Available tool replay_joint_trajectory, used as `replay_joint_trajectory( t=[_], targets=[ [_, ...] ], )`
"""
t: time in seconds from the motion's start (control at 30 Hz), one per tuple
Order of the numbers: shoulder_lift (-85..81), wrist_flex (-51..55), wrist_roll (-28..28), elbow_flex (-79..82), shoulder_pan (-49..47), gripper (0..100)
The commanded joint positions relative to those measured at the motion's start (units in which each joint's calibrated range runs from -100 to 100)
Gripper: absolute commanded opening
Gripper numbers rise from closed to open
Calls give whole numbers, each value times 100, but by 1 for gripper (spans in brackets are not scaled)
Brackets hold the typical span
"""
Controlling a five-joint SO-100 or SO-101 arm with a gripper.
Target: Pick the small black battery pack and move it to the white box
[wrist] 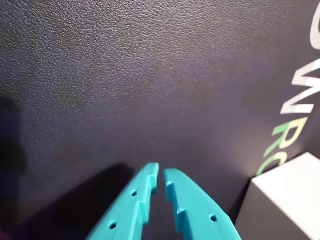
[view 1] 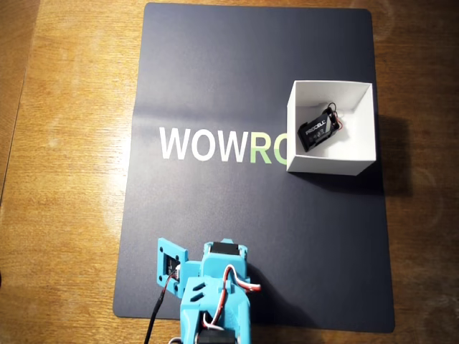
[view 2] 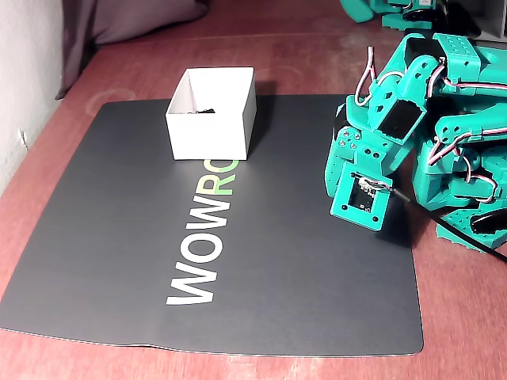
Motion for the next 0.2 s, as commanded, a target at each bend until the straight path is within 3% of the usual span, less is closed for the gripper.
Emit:
replay_joint_trajectory(
  t=[0.0,0.17],
  targets=[
    [-33,-69,21,-15,56,1],
    [-33,-69,21,-15,56,1]
  ],
)
